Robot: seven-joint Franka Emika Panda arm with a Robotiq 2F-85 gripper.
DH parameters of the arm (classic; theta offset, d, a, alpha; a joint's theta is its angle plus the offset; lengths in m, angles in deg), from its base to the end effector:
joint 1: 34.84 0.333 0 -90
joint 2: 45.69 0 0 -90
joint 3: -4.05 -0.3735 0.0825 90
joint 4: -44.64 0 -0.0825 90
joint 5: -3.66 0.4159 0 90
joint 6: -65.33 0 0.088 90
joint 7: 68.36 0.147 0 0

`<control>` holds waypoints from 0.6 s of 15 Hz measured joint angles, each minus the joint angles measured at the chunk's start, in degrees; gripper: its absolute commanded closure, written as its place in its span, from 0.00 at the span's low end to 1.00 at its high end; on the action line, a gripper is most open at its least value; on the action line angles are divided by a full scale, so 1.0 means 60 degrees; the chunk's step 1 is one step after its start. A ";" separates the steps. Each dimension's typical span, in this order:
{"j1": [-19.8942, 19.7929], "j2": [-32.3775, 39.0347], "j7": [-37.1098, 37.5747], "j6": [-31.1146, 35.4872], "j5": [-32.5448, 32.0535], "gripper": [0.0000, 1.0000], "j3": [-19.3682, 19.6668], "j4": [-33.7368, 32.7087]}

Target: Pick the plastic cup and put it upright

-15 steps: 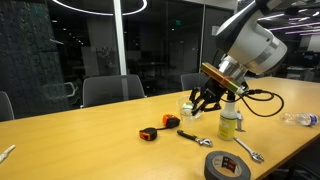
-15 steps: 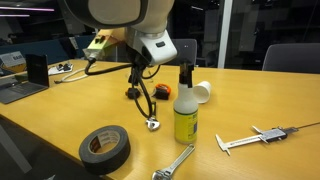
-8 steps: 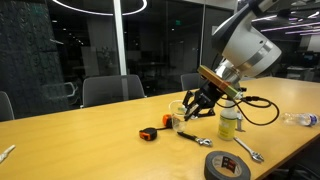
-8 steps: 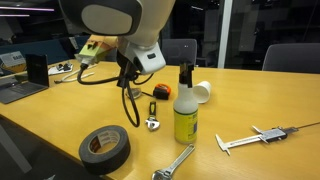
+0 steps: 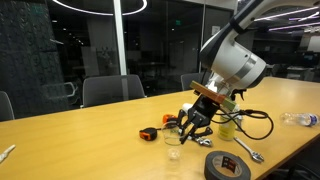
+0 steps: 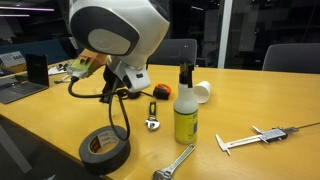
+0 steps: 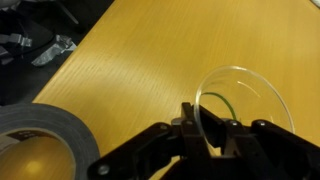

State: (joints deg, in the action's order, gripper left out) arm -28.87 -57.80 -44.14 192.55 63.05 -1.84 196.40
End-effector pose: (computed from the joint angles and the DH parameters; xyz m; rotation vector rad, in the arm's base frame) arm 0.3929 0.1372 0.3081 -2.1844 1.1494 0.5149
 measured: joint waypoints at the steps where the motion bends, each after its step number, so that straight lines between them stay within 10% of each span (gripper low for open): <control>1: 0.0000 0.0106 0.0000 -0.0048 -0.0039 0.91 -0.0001 -0.0027; 7: -0.0009 0.0527 0.0000 -0.0227 -0.0185 0.91 -0.0001 -0.0233; 9: -0.0018 0.0613 0.0000 -0.0287 -0.0273 0.65 -0.0001 -0.0281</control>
State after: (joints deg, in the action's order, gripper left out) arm -28.97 -54.12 -44.15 190.83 61.41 -1.85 194.72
